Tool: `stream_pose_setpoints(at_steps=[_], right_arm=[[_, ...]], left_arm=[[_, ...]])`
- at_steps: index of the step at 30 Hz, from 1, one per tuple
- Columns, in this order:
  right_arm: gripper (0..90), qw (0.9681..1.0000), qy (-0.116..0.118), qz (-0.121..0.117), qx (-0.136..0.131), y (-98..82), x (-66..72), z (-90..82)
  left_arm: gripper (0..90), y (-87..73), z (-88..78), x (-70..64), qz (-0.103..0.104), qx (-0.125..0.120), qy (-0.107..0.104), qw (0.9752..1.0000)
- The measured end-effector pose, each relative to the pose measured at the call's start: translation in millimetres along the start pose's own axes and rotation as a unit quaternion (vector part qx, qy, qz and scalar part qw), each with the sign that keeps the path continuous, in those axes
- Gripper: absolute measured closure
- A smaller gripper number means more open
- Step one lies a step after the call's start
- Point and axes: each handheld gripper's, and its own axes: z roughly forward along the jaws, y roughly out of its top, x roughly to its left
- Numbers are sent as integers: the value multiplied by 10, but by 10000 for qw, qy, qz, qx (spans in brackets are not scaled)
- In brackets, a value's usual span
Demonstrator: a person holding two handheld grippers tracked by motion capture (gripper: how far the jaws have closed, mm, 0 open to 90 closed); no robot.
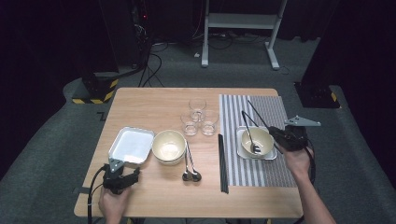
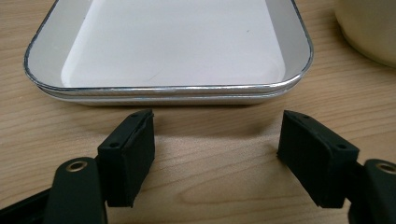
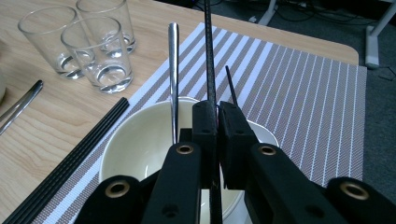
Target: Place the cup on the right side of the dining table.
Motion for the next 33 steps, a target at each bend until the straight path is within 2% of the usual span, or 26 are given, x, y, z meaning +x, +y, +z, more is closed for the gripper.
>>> stream_pose_setpoints(at_steps=[6, 16, 20, 23, 27, 33], right_arm=[[861, 10000, 17, 16, 12, -5, -47, 38], [861, 9995, -204, 173, 138, -10, -113, 109], [861, 9993, -273, 129, 236, 3, -118, 149], [861, 9993, -277, 148, 181, 23, -135, 159], [861, 9990, -269, 290, 200, 28, -210, 166], [861, 9987, -323, 249, 292, 34, -244, 168]], left_arm=[[272, 0, 0, 0, 0, 1, 1, 10000], [272, 0, 0, 0, 0, 0, 1, 10000], [272, 0, 0, 0, -1, 3, 1, 10000], [272, 0, 0, 0, -2, 3, 1, 10000], [272, 0, 0, 1, 1, 1, 0, 10000], [272, 0, 0, 0, 0, 0, 0, 10000]])
